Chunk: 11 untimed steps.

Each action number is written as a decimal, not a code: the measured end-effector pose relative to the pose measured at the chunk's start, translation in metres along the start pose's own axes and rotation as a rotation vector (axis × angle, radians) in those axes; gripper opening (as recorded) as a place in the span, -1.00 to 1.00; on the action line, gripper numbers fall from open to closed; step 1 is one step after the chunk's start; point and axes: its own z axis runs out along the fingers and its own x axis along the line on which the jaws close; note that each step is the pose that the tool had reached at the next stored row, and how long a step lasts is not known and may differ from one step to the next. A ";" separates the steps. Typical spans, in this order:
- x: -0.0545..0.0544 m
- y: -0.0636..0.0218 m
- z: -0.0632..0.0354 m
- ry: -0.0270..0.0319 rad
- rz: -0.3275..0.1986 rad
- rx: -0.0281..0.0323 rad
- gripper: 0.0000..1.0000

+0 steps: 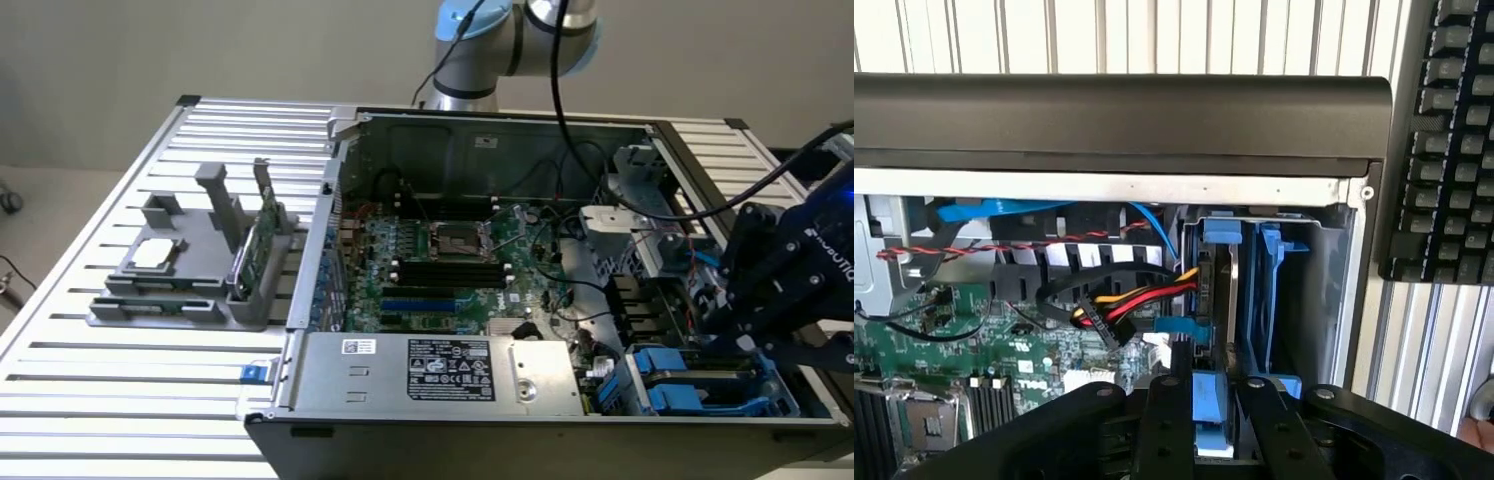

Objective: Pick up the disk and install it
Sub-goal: 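Insert the second disk wire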

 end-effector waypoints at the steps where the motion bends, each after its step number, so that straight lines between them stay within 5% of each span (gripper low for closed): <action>1: 0.000 -0.0018 -0.0003 0.0000 0.000 0.0000 -0.51; 7: 0.002 -0.0116 -0.0007 0.0003 0.000 0.0000 -0.51; 11: 0.004 -0.0161 -0.0012 0.0006 0.000 0.0000 -0.79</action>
